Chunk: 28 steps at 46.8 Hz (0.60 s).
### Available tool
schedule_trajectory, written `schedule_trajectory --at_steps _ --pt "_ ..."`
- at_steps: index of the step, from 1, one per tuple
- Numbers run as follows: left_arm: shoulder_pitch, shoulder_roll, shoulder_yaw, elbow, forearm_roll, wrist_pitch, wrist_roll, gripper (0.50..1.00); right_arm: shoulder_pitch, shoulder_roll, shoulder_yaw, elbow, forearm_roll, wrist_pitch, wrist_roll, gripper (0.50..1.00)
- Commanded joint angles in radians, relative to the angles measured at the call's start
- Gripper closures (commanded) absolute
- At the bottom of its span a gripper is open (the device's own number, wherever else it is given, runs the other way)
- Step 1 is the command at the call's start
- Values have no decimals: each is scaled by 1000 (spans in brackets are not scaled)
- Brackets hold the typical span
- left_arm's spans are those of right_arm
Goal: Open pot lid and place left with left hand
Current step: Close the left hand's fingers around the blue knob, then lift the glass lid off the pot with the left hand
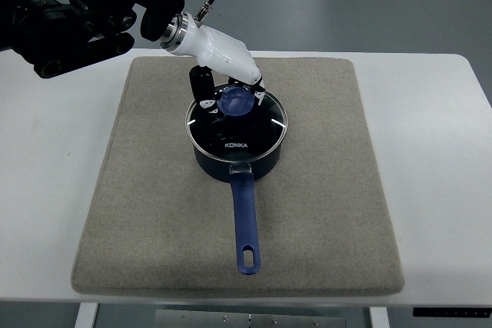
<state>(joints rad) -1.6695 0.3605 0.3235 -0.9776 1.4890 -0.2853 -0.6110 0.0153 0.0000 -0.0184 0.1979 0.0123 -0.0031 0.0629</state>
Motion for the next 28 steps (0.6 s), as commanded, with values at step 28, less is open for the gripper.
schedule_trajectory --at_steps 28 --pt "-19 2 -12 0 -1 0 0 1000 0 0 0 0 0 0 0 583"
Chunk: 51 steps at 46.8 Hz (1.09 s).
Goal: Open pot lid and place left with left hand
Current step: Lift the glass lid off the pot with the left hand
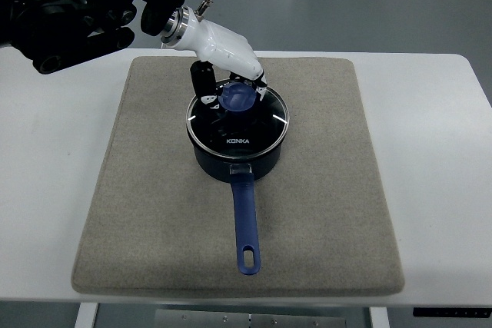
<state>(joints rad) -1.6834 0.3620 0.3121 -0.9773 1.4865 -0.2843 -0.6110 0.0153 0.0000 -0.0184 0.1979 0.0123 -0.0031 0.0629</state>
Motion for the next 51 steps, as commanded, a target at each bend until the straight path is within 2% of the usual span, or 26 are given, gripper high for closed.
schedule_trajectory --at_steps 1,15,33,51 --pt "-9 0 -1 0 1 -1 0 1000 0 0 0 0 0 0 0 583" --pt "-13 3 -1 20 -2 1 0 1000 0 0 0 0 0 0 0 583" --pt "1 18 -1 160 -12 7 0 1000 0 0 0 0 0 0 0 583" --pt "5 146 8 166 -11 10 0 1000 0 0 0 0 0 0 0 583"
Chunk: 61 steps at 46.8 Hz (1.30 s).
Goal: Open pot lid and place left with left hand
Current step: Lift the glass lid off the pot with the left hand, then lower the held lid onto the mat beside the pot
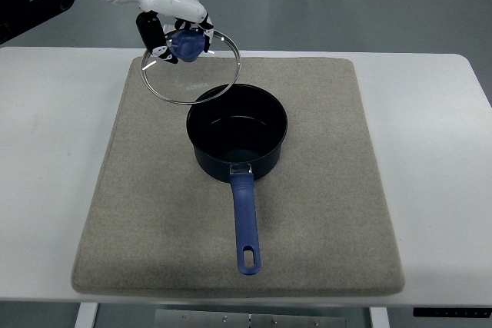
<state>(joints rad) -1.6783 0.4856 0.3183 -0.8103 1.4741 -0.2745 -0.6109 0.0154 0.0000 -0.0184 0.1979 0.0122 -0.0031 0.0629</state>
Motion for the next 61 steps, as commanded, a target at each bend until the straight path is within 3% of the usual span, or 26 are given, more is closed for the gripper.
schedule_trajectory --at_steps 1,13,32,51,61 --pt "2 31 2 -1 2 0 0 1000 0 0 0 0 0 0 0 583" --pt "20 136 8 -17 9 0 0 1000 0 0 0 0 0 0 0 583" --pt "95 208 10 -17 14 0 0 1000 0 0 0 0 0 0 0 583" --pt "161 182 7 -12 17 15 0 1000 0 0 0 0 0 0 0 583" --pt "192 117 7 8 15 47 0 1000 0 0 0 0 0 0 0 583"
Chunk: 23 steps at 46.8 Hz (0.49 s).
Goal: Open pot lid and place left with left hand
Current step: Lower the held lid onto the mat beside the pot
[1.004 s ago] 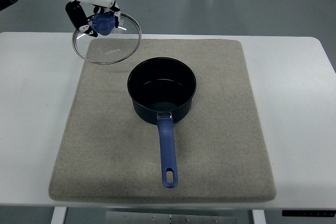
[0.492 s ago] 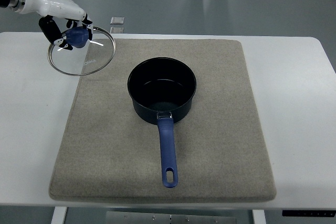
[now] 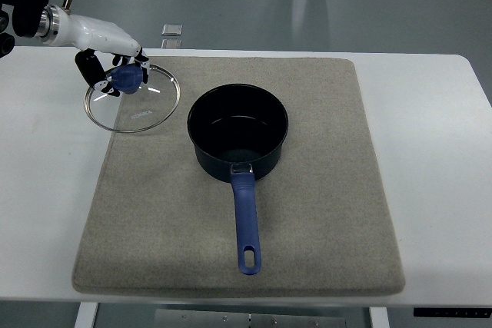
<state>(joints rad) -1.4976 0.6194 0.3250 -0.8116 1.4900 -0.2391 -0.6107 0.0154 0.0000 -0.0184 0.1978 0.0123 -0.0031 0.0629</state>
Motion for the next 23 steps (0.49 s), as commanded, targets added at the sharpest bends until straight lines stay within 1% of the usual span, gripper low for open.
schedule_trajectory --at_steps 1,7,23 --pt "14 -24 0 14 0 15 0 1000 0 0 0 0 0 0 0 583" --pt "19 -61 0 49 0 17 0 1000 0 0 0 0 0 0 0 583" --pt "45 -70 -1 65 0 23 0 1000 0 0 0 0 0 0 0 583"
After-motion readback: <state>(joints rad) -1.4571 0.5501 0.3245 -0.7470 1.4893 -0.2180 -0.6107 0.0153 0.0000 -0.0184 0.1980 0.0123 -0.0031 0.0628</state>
